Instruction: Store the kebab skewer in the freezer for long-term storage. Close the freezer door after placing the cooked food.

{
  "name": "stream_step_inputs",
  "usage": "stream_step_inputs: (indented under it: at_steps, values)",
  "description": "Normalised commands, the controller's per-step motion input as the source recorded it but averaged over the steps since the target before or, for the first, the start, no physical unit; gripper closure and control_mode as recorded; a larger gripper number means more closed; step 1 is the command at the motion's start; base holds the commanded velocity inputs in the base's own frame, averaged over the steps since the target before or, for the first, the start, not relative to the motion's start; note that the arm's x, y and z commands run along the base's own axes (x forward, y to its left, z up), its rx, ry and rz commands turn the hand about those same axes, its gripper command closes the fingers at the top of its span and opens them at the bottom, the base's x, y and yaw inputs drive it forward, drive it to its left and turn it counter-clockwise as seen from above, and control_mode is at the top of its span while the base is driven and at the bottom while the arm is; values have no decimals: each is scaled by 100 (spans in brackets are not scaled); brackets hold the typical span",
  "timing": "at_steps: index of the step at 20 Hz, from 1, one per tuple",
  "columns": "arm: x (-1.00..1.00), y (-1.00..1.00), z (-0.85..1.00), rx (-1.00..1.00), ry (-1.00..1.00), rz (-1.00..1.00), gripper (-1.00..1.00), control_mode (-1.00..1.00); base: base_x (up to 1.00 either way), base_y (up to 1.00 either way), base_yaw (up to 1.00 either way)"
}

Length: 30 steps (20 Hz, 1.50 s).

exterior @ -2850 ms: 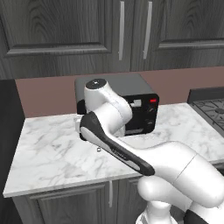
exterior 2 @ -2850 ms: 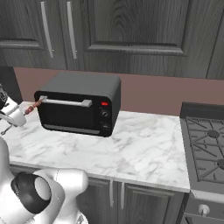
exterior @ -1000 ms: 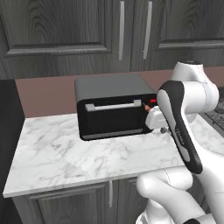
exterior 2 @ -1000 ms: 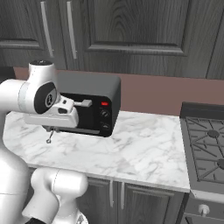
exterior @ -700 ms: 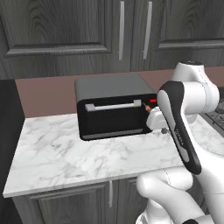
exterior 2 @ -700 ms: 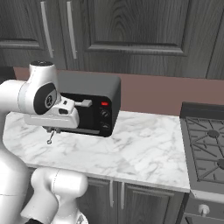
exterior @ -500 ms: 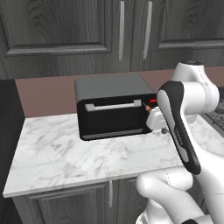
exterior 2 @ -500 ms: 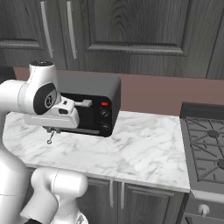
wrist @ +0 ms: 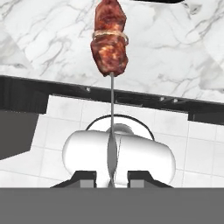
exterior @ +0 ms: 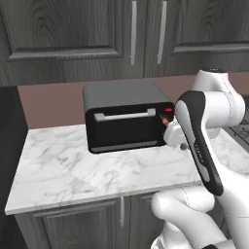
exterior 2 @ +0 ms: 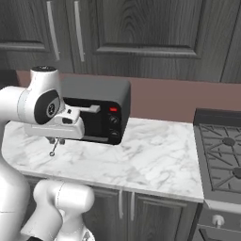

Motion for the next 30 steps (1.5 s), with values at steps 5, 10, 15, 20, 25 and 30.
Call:
stream_step_inputs:
  at_steps: [5, 10, 15, 20, 25, 30]
  values:
    - [0, 0, 0, 0, 0, 0, 100, 100, -57, 1, 0]
    - [0, 0, 0, 0, 0, 0, 100, 100, -60, 25, 1]
    - [0, 0, 0, 0, 0, 0, 100, 100, -80, 23, 7]
    - [0, 0, 0, 0, 0, 0, 100, 100, -85, 20, 11]
    - [0, 0, 0, 0, 0, 0, 100, 100, -68, 33, 19]
    - [0, 0, 0, 0, 0, 0, 100, 100, -48, 43, 21]
